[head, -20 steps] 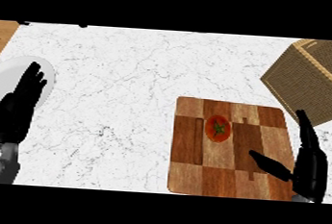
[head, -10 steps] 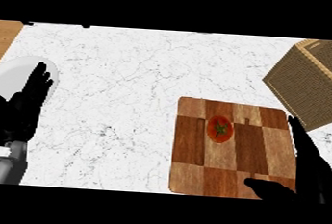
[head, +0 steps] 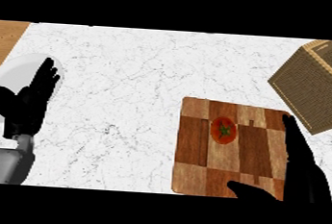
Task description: Pick the tomato from the cutting board and place it in the basket
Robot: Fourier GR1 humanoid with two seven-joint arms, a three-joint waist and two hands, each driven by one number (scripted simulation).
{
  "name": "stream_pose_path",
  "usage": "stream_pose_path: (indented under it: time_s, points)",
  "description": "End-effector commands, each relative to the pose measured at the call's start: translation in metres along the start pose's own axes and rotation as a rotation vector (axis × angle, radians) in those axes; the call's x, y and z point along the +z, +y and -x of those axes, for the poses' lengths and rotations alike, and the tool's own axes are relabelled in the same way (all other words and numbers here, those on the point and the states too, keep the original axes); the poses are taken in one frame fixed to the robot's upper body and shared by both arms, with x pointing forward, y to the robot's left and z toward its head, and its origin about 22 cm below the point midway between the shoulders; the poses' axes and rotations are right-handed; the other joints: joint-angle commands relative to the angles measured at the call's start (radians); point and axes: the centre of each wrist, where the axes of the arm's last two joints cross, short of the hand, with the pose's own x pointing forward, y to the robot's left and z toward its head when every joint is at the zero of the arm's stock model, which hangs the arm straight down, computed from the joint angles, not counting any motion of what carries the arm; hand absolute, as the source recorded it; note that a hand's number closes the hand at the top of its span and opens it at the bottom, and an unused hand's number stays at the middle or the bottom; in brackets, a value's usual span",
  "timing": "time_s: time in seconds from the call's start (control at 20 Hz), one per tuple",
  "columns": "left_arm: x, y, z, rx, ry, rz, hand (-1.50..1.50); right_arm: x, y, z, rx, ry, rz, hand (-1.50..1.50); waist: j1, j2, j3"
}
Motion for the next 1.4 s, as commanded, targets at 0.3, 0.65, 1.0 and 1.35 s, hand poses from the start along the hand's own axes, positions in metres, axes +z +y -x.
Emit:
stream_pose_path:
  time_s: [0.3,0.65,1.0,1.35]
  points:
    - [-0.006,-0.008,0.000,0.003,-0.004,0.000,0.00,-0.019,0.053,0.006,-0.034,-0.027,0.010,-1.50,0.004,0.002,0.001]
    - [0.014,0.012,0.011,-0.005,0.007,0.013,0.00,-0.022,0.072,0.028,0.008,-0.049,0.079,-1.50,0.006,0.001,0.001]
    - [0.002,-0.004,0.006,-0.012,-0.011,-0.004,0.00,-0.040,0.087,0.022,-0.044,-0.074,0.067,-1.50,0.006,0.002,0.001]
    - [-0.011,0.014,-0.009,0.008,0.004,0.016,0.00,-0.031,0.101,0.025,-0.031,-0.063,0.063,-1.50,0.004,0.001,0.001]
